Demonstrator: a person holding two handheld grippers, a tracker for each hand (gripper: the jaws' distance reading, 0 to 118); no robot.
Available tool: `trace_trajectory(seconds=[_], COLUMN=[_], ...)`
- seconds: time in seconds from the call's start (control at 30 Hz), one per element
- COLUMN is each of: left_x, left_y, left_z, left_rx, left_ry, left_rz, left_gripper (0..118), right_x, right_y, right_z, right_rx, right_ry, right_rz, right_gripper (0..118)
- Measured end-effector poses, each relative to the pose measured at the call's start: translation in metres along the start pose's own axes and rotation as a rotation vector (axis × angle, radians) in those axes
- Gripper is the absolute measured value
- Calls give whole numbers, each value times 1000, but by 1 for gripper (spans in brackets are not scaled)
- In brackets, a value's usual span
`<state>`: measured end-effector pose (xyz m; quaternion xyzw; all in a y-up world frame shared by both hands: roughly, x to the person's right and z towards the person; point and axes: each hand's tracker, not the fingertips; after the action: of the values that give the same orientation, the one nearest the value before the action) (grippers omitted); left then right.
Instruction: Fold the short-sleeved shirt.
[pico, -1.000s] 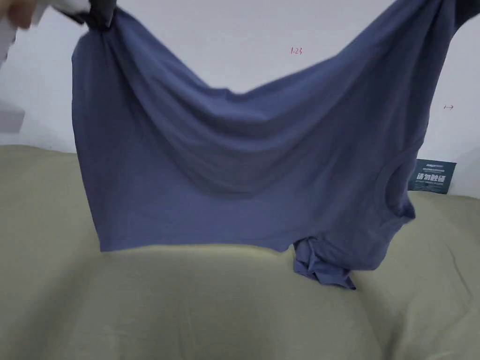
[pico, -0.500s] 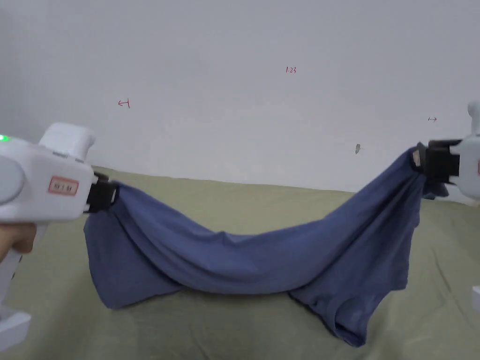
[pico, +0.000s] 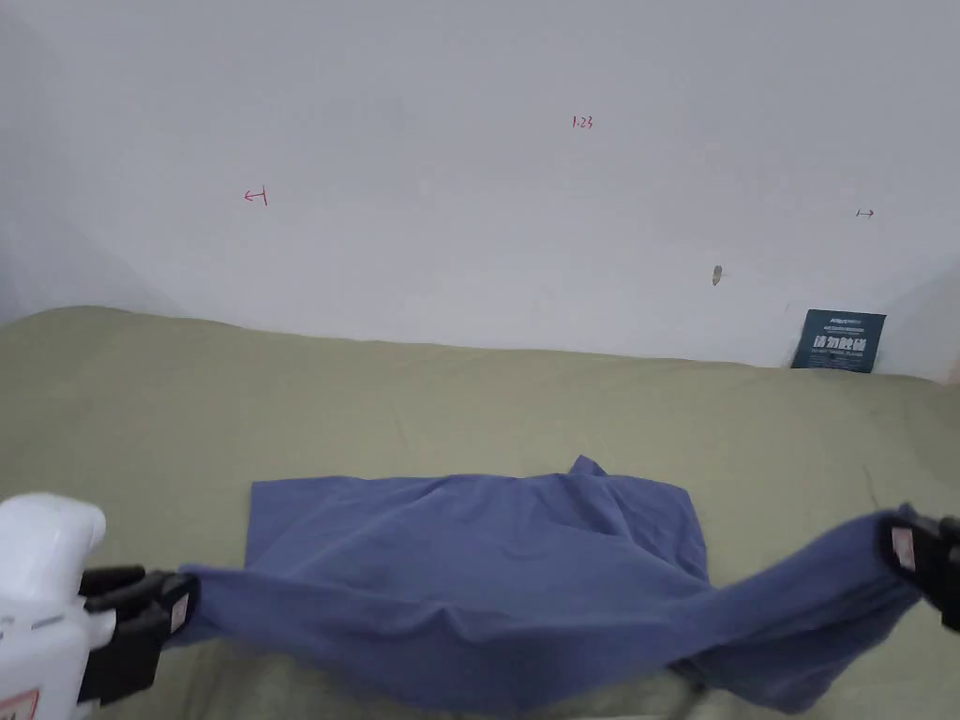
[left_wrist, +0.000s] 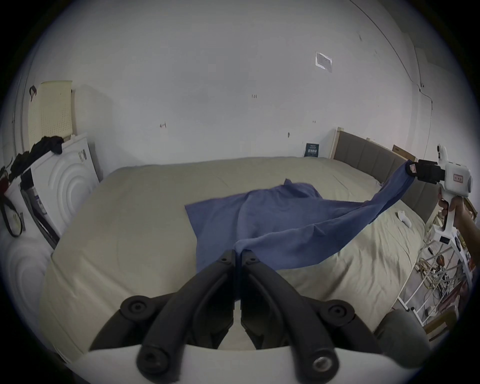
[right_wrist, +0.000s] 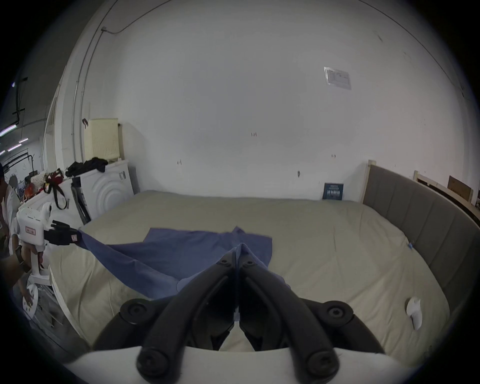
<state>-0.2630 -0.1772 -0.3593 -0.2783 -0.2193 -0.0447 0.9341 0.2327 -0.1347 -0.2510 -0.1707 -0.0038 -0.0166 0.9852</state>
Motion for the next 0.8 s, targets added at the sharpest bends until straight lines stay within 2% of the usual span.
trace_trajectory(seconds=[0.1, 0.27, 0.4, 0.57, 0.6, 0.63, 0.67, 0.7, 0.73, 0.77, 0.8], left_x=[1, -4, -11, -8, -6, -3, -3, -3, -3, -1, 3], left_y=[-30, -72, -91, -115, -118, -123, -129, -135, -138, -140, -138], left_z=[0, -3, -7, -10, -11, -11, -11, -10, -8, 1, 12], left_rx=[-34, -113, -135, -167, -178, -191, -204, -217, -233, -214, -155], left_ry=[-20, -41, -60, -82, -76, -69, -57, -47, -34, -22, 4], left_rz=[8, 9, 15, -40, -51, -58, -38, -4, 46, 88, 109], left_gripper=[1, 1, 1, 1, 3, 6, 12, 36, 63, 79, 78], right_x=[-2, 1, 9, 14, 15, 16, 17, 17, 16, 12, 9], right_y=[-35, -86, -119, -151, -155, -160, -163, -164, -165, -164, -161], right_z=[6, 12, 18, 24, 23, 25, 26, 26, 28, 34, 40], right_rx=[-84, -223, -300, -351, -354, -361, -366, -392, -426, -408, -393], right_ry=[8, -2, -10, -24, -27, -36, -35, -26, -31, -43, -48], right_rz=[-44, -73, -81, -70, -69, -74, -81, -99, -119, -122, -121], right_gripper=[4, 4, 4, 5, 8, 14, 29, 67, 96, 111, 115])
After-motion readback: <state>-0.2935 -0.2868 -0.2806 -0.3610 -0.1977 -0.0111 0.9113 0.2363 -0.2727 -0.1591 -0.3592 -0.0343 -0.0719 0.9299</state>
